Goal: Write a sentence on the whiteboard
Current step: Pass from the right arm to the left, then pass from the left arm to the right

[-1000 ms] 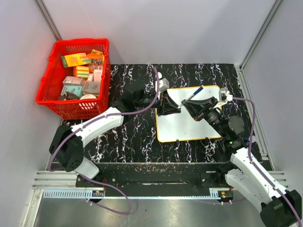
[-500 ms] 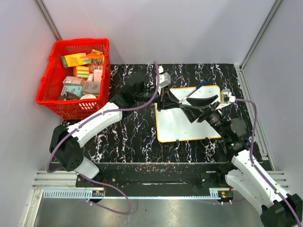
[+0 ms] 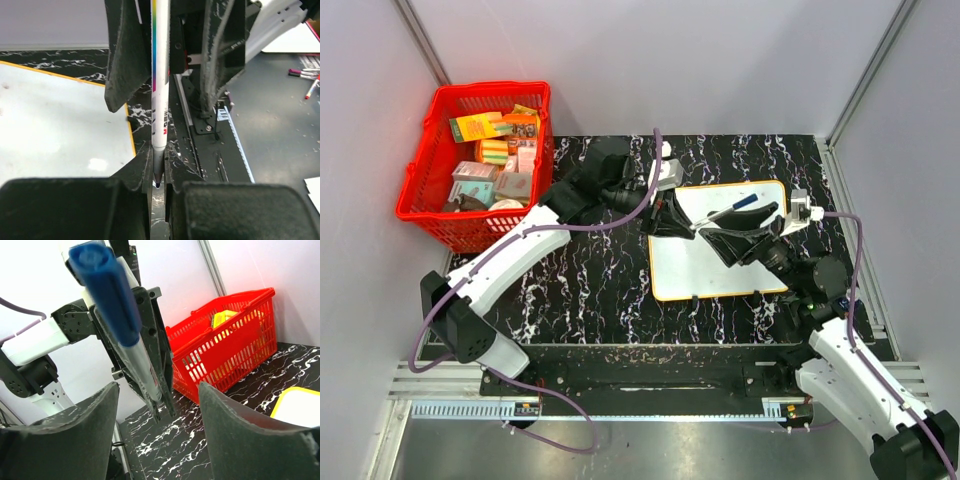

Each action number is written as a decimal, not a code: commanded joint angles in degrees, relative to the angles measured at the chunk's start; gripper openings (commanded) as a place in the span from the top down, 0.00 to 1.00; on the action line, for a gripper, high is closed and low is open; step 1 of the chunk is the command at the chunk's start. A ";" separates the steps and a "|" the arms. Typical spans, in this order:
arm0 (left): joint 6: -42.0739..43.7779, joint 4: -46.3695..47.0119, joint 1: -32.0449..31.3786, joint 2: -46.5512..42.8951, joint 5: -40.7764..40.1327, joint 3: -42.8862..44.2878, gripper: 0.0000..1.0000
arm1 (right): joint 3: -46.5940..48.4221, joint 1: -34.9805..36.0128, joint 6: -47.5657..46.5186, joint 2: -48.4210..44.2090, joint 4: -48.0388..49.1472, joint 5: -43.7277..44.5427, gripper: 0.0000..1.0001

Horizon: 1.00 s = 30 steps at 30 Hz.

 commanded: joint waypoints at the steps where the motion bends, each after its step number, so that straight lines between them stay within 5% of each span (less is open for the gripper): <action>1: 3.64 -4.46 0.03 -2.03 5.09 2.76 1.00 | 1.76 0.20 1.52 0.46 5.16 -2.95 0.35; 13: 3.91 -6.66 -0.06 -0.89 4.38 3.73 1.00 | 3.34 0.11 2.84 4.24 5.69 -7.43 0.56; 20: 4.17 -7.54 -0.49 -0.10 3.95 4.43 1.00 | 2.64 0.20 4.07 4.95 6.57 -7.96 0.79; 30: 4.87 -8.77 -0.85 0.78 3.86 4.87 1.00 | 2.29 0.20 5.21 4.86 6.66 -7.35 0.71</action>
